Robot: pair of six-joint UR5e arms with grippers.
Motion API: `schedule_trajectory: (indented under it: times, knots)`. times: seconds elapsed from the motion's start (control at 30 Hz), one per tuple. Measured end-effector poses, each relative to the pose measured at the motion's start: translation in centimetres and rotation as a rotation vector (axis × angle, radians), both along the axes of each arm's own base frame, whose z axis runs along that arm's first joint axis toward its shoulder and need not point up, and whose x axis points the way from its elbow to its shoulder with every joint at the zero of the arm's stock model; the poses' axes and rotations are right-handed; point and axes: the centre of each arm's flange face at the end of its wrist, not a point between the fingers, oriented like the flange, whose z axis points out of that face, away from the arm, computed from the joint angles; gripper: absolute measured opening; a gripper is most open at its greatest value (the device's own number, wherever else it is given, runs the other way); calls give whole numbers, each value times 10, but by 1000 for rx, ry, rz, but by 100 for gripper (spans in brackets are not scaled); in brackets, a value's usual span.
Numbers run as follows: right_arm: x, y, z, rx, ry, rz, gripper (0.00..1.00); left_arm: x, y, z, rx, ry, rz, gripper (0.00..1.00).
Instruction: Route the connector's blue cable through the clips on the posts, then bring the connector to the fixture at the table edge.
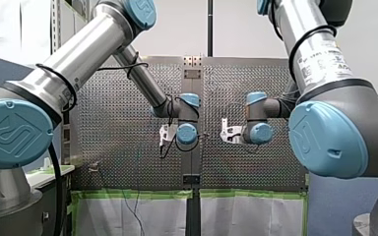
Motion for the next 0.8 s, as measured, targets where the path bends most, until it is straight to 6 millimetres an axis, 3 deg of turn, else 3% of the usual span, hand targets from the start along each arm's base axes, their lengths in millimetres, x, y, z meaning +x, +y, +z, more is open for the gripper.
schedule_trajectory:
  times: [0.23,0.8]
  knots:
    - [-2,-12,-8,6,-1,20,0,7,-4,-6,0,4,-2,0]
    - [-8,-34,-1,-8,-15,35,0,13,-9,-11,-11,10,-15,0]
